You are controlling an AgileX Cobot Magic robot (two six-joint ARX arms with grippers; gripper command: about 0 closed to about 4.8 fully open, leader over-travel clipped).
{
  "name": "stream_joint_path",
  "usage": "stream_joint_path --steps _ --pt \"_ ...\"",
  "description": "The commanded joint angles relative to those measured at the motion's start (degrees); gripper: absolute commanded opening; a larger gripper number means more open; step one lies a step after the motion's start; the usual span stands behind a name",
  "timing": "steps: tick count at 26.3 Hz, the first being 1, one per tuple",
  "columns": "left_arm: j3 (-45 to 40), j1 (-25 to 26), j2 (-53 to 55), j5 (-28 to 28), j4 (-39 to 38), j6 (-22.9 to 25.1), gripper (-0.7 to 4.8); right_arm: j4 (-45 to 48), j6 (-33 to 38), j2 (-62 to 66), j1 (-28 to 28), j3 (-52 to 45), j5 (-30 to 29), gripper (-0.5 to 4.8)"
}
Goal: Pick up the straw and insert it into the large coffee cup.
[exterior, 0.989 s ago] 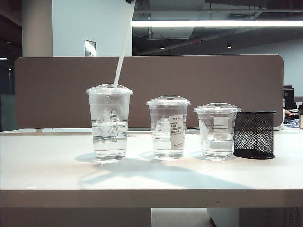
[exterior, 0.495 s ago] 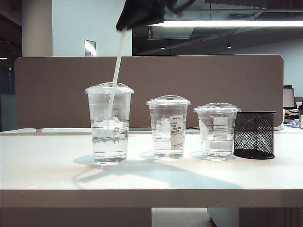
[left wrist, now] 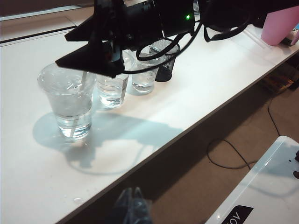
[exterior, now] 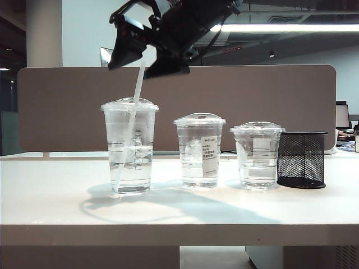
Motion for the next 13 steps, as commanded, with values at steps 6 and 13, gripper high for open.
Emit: stream_joint_path --steps 6,13 --pt "0.0 0.0 0.0 0.2 0.7 0.0 -0.03 -2.2 0.0 -19.5 0.2 0.6 1.6 1.86" --pt "-0.1 0.0 0.0 0.4 5.7 0.0 -0.03 -18.9 -4.0 -36.7 0.1 -0.6 9.3 -0.06"
